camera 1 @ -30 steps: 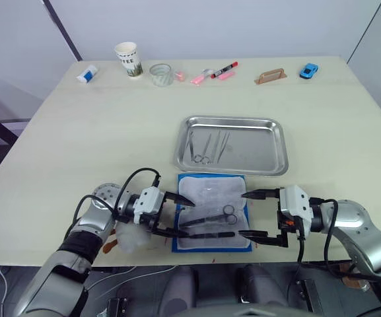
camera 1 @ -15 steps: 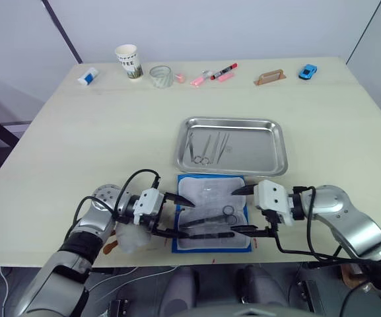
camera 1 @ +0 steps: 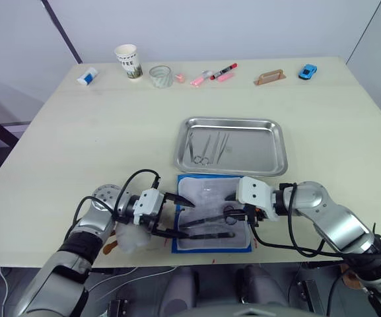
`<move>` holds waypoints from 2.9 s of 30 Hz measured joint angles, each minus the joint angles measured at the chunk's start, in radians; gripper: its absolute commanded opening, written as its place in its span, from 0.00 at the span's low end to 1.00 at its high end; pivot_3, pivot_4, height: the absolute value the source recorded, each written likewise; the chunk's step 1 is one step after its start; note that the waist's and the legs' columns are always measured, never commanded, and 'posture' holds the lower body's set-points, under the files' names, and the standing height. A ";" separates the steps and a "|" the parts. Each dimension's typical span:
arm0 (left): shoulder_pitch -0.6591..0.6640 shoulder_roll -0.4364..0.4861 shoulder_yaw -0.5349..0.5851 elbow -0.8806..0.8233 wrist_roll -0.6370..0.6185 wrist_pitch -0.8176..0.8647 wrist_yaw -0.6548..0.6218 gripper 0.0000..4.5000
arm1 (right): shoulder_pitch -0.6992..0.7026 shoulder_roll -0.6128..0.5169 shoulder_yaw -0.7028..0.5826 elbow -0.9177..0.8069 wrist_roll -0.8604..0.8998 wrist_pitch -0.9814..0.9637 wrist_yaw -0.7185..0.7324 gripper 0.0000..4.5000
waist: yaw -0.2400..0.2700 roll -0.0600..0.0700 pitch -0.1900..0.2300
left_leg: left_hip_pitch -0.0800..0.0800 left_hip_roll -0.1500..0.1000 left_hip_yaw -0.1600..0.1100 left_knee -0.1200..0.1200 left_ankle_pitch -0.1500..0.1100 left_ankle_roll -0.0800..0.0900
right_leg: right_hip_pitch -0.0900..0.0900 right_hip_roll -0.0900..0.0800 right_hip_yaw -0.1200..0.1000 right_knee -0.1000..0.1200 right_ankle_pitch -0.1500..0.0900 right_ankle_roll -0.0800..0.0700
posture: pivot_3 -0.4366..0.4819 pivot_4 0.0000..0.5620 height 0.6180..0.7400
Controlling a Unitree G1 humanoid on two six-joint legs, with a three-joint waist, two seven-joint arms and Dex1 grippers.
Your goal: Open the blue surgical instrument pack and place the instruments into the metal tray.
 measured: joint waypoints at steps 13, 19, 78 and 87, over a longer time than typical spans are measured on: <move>-0.006 0.003 -0.010 0.003 0.000 -0.002 0.000 0.85 | -0.020 0.002 0.094 -0.011 -0.055 0.003 0.005 0.47 | -0.002 0.000 0.000 | 0.000 0.000 0.000 0.000 0.000 0.000 | 0.000 0.000 0.000 0.000 0.000 0.000 | 0.48 0.27 1.00; -0.007 0.003 -0.011 0.005 0.000 -0.003 0.000 0.85 | -0.048 0.005 0.119 -0.010 -0.089 0.021 0.010 0.47 | -0.002 -0.001 -0.002 | 0.000 0.000 0.000 0.000 0.000 0.000 | 0.000 0.000 0.000 0.000 0.000 0.000 | 0.48 0.27 1.00; -0.007 -0.007 -0.013 0.044 0.001 -0.025 -0.002 0.85 | -0.146 -0.023 0.224 -0.126 -0.115 0.317 0.008 0.00 | -0.018 0.001 -0.028 | 0.001 -0.001 -0.002 -0.002 0.000 0.000 | 0.001 0.000 0.001 -0.001 -0.002 0.001 | 0.48 0.27 1.00; -0.007 -0.008 -0.011 0.044 0.001 -0.025 -0.003 0.85 | -0.230 -0.027 0.278 -0.156 -0.112 0.430 0.006 0.00 | -0.019 0.001 -0.027 | 0.000 -0.002 -0.002 -0.002 0.000 0.000 | 0.001 0.000 0.001 -0.002 -0.002 0.002 | 0.48 0.27 1.00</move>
